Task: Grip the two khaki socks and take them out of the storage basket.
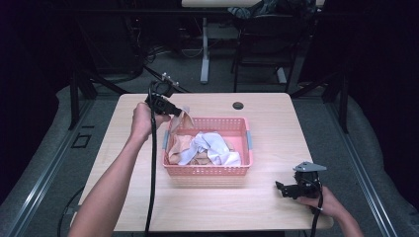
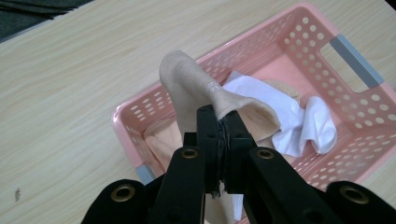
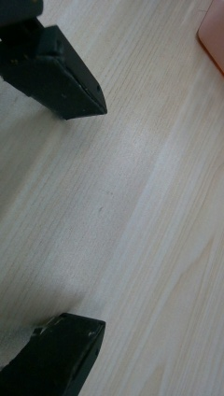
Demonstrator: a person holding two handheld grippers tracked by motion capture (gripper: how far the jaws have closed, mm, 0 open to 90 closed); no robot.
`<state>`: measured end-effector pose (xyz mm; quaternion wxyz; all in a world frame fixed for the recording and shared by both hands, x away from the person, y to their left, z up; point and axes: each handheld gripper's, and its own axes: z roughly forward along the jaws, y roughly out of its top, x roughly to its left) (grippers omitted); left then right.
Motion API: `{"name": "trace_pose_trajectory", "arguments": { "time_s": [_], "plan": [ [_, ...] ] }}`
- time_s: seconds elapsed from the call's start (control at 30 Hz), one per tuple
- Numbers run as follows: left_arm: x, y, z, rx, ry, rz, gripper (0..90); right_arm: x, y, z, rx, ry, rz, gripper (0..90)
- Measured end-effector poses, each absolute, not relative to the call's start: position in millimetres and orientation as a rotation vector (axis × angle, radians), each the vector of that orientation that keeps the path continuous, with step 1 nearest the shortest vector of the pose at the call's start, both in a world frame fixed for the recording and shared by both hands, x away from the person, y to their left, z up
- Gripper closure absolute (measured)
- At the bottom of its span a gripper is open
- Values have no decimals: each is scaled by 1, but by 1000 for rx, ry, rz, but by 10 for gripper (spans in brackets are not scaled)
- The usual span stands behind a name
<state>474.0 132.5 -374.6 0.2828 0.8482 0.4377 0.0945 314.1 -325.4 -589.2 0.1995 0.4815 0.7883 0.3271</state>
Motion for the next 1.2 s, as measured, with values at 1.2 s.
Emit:
{"name": "trace_pose_trajectory", "arguments": {
  "time_s": [1.2],
  "plan": [
    [451,264,-374,2088,1427,334,879,314,-325,-589,1347,2205,912,0]
  ]
}}
